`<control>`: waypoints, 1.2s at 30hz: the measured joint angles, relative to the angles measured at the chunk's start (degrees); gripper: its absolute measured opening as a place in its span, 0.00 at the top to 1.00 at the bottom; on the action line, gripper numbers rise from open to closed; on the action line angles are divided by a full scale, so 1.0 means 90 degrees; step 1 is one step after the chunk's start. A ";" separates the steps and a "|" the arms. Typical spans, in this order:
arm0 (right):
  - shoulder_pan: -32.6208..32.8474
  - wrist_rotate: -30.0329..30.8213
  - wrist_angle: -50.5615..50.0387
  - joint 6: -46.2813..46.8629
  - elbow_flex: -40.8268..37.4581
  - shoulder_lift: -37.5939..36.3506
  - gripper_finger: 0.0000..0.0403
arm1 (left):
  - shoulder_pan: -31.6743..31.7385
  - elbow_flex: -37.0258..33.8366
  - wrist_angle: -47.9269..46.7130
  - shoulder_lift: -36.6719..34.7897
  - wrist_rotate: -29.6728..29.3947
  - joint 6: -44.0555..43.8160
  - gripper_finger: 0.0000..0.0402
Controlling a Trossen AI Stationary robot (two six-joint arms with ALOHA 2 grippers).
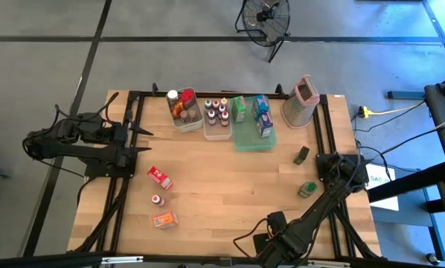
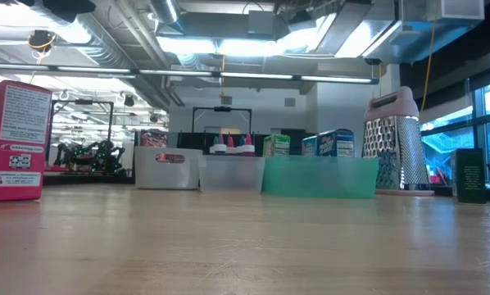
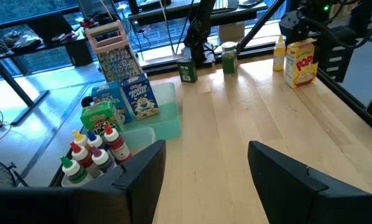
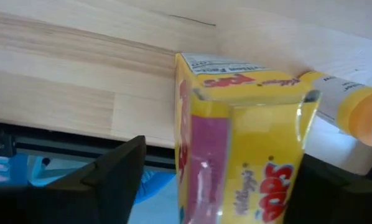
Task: Pick & Place Kitchen Items
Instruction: Put the yellow cereal box into the green bin
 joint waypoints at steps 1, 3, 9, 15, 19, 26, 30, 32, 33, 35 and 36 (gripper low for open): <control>0.0000 -0.0012 0.0000 0.0000 0.0000 0.0000 0.25 | -0.0001 0.0000 0.0000 0.0001 0.0000 0.0000 0.44; -0.0001 -0.0016 0.0027 0.0000 0.0000 0.0000 0.31 | 0.0000 0.0000 0.0000 0.0001 0.0000 0.0000 0.44; -0.0005 -0.0017 0.0195 -0.0026 0.0000 0.0000 0.50 | -0.0001 0.0000 0.0000 0.0001 0.0000 0.0002 0.44; -0.0007 -0.0014 0.0289 -0.0054 0.0000 0.0000 0.69 | -0.0001 0.0000 0.0000 0.0001 0.0000 0.0002 0.44; -0.0010 -0.0012 0.0342 -0.0103 0.0000 0.0000 0.76 | 0.0000 0.0000 0.0000 0.0001 0.0000 0.0002 0.44; -0.0232 -0.0011 0.0487 -0.0569 0.0098 0.0002 0.77 | 0.0000 0.0000 0.0000 0.0000 0.0000 0.0002 0.44; -0.0531 -0.0009 0.0288 -0.1156 0.0410 0.0002 0.77 | 0.0000 0.0000 0.0000 0.0001 0.0000 0.0000 0.44; -0.0708 0.0011 -0.0019 -0.1498 0.0654 0.0002 0.77 | -0.0001 0.0000 0.0000 0.0001 0.0000 0.0000 0.44; -0.0804 0.0021 -0.0180 -0.1653 0.0773 0.0000 0.78 | 0.0000 0.0000 0.0000 0.0001 0.0000 0.0000 0.44; -0.1005 0.0180 -0.0591 -0.1972 0.0989 0.0000 0.78 | -0.0001 0.0000 0.0000 0.0001 0.0000 0.0000 0.44; -0.1112 0.0325 -0.0836 -0.2159 0.1108 0.0002 0.78 | -0.0001 0.0000 -0.0002 0.0001 0.0000 0.0000 0.44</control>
